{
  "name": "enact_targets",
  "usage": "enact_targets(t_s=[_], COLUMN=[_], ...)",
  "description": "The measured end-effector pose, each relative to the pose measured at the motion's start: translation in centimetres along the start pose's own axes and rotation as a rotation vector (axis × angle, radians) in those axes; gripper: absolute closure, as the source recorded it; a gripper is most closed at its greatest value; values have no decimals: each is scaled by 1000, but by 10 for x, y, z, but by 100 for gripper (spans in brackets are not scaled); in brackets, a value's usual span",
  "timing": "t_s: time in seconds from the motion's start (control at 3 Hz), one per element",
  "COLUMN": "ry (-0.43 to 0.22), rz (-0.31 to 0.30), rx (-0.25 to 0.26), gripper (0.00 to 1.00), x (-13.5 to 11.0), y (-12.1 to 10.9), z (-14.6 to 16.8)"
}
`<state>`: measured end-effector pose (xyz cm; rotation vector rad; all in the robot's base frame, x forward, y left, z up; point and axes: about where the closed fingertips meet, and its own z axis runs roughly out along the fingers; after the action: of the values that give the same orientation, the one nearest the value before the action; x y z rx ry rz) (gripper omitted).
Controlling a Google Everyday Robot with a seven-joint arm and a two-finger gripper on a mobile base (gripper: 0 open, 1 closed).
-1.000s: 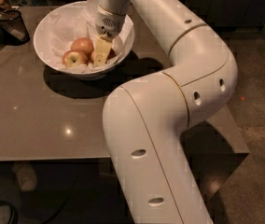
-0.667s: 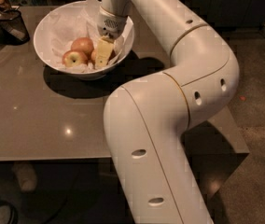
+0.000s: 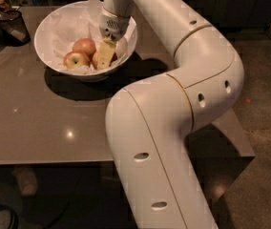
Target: Pick apple from white bowl
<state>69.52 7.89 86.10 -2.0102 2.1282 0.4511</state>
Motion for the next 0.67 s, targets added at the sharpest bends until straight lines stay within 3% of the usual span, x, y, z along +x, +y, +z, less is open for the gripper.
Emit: enact_targets(t_s=[0.33, 0.67], ry=[0, -15], rz=[0, -14], rx=[0, 61], gripper=[93, 100], x=[0, -9], y=[0, -4], z=[0, -11])
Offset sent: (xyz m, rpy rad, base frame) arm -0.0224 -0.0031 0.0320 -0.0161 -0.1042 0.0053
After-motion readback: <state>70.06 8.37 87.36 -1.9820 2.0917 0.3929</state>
